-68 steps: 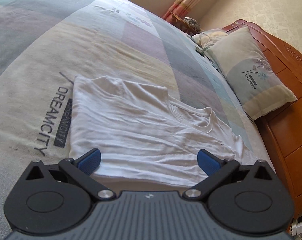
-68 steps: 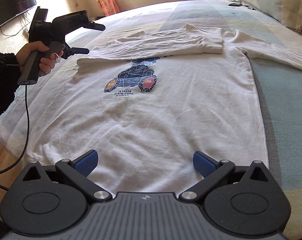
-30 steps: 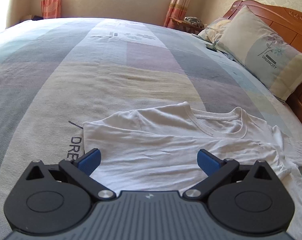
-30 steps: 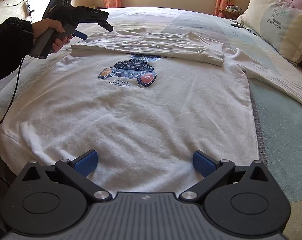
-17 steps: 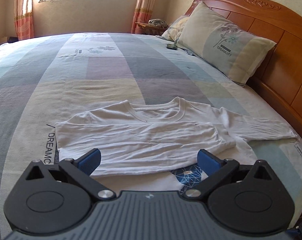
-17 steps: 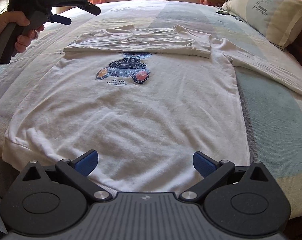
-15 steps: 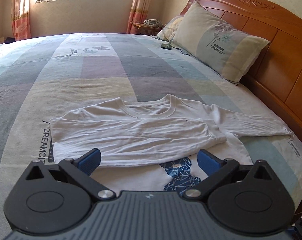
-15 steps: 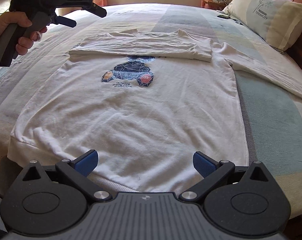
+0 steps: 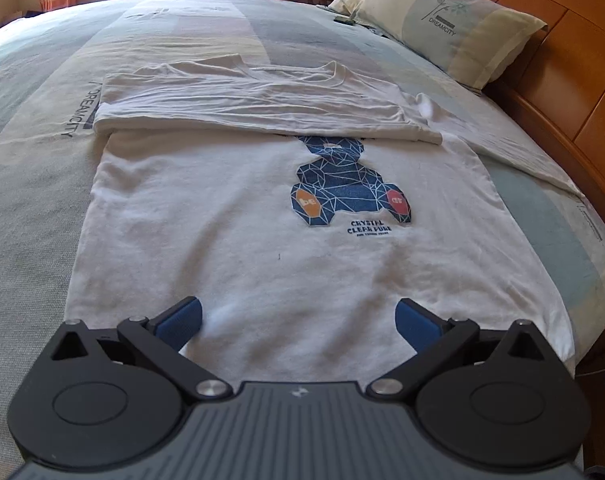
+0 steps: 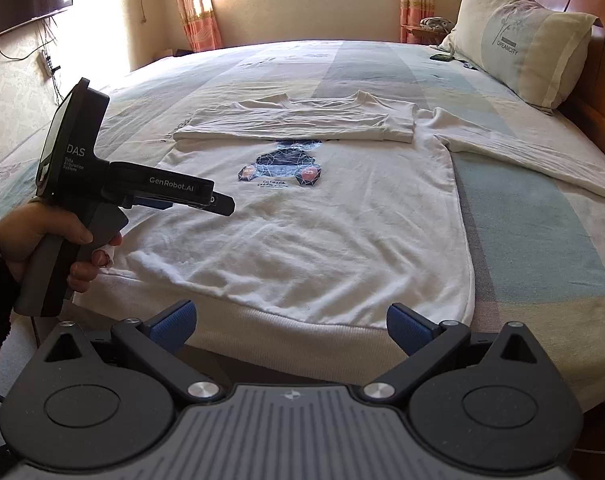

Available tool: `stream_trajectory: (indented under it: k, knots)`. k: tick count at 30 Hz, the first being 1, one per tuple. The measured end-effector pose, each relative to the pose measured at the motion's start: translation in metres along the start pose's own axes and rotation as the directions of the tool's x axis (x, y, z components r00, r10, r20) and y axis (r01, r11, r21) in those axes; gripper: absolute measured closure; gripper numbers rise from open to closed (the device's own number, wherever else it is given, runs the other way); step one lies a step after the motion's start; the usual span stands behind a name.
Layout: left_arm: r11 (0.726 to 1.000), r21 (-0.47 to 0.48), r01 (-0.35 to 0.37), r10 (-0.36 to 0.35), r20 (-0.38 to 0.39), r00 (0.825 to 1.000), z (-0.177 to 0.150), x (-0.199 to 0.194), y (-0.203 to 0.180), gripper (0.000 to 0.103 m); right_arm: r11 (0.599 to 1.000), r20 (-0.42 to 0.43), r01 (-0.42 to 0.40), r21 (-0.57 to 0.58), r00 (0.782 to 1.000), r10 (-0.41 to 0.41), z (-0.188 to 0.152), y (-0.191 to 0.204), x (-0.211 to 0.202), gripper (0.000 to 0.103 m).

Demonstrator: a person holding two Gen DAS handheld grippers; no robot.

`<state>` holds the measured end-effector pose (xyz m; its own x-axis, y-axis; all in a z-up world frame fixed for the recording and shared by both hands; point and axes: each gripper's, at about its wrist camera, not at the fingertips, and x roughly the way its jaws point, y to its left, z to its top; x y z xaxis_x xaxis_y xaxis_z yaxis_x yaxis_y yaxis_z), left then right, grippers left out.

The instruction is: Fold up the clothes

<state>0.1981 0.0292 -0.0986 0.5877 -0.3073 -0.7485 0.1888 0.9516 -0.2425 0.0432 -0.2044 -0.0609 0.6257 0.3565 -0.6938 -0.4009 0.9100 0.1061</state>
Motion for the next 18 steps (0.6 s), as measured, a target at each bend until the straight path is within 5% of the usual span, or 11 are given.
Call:
stream_trajectory:
  k: [6, 18]
  knots:
    - [1.000, -0.008, -0.029, 0.029, 0.065, 0.997, 0.015, -0.014, 0.004, 0.001, 1.000, 0.000, 0.023, 0.015, 1.000, -0.023, -0.007, -0.001, -0.006, 0.000]
    - [0.995, 0.094, 0.015, -0.035, 0.220, 0.975, 0.067, 0.010, 0.008, 0.001, 0.986, -0.042, 0.150, -0.072, 0.987, -0.153, 0.026, 0.017, 0.008, 0.000]
